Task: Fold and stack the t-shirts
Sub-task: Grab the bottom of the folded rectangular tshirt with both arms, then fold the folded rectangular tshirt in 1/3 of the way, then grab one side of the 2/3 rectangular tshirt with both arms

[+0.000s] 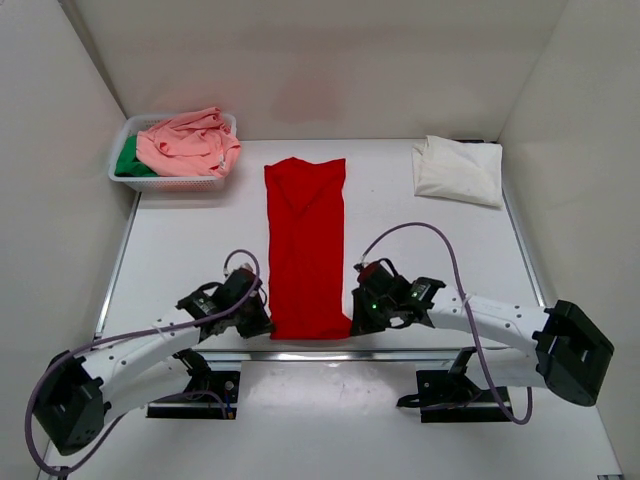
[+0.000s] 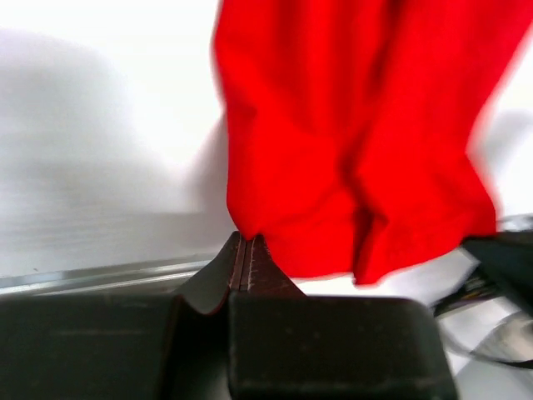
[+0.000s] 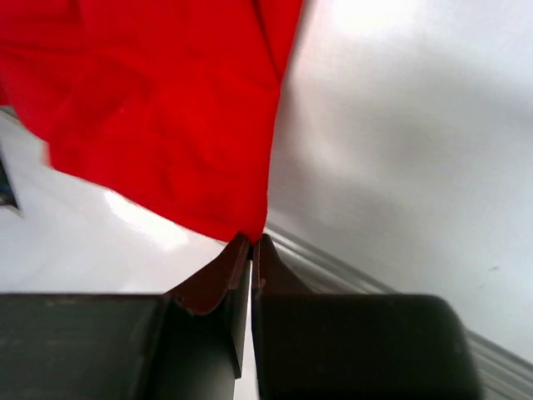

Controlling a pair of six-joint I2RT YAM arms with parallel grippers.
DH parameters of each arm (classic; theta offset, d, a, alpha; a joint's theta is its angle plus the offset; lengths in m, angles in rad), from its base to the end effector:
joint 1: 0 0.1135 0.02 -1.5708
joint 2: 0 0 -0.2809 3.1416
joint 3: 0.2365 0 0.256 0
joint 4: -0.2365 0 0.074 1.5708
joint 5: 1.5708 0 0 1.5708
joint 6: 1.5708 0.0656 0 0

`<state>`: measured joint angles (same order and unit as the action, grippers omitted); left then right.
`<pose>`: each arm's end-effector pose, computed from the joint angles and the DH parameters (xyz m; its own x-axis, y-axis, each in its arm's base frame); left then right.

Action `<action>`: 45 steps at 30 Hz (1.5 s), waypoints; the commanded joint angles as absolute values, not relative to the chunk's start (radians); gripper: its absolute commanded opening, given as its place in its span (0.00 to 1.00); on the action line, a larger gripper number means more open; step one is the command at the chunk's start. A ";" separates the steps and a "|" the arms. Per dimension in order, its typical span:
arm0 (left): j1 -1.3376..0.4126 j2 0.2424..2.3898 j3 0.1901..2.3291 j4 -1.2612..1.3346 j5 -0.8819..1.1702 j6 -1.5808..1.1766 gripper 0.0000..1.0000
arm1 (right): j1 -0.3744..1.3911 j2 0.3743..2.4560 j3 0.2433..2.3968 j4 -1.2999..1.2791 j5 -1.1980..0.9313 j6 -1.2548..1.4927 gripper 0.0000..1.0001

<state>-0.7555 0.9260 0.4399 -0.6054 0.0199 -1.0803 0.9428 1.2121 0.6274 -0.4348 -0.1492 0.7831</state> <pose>0.1182 -0.1131 0.1509 -0.9149 -0.3498 -0.2017 -0.2437 0.8765 -0.4151 0.1300 0.1957 0.1709 -0.9515 -0.1231 -0.2819 -0.2465 0.8534 0.4593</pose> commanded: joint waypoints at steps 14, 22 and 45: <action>-0.354 1.261 0.968 -0.614 0.095 -0.753 0.00 | 0.616 1.529 1.197 -0.611 -0.155 0.407 0.00; -0.256 1.602 1.195 -0.535 0.123 -0.706 0.01 | 0.503 1.849 1.550 -0.657 -0.150 0.276 0.00; -0.341 1.414 0.838 -0.402 0.033 -0.700 0.70 | 0.563 1.743 1.293 -0.511 -0.069 0.490 0.46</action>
<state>-0.2893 1.4793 0.9387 -0.4217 0.1114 -0.6992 0.5199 1.8592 1.4041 -0.6815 0.0064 0.3982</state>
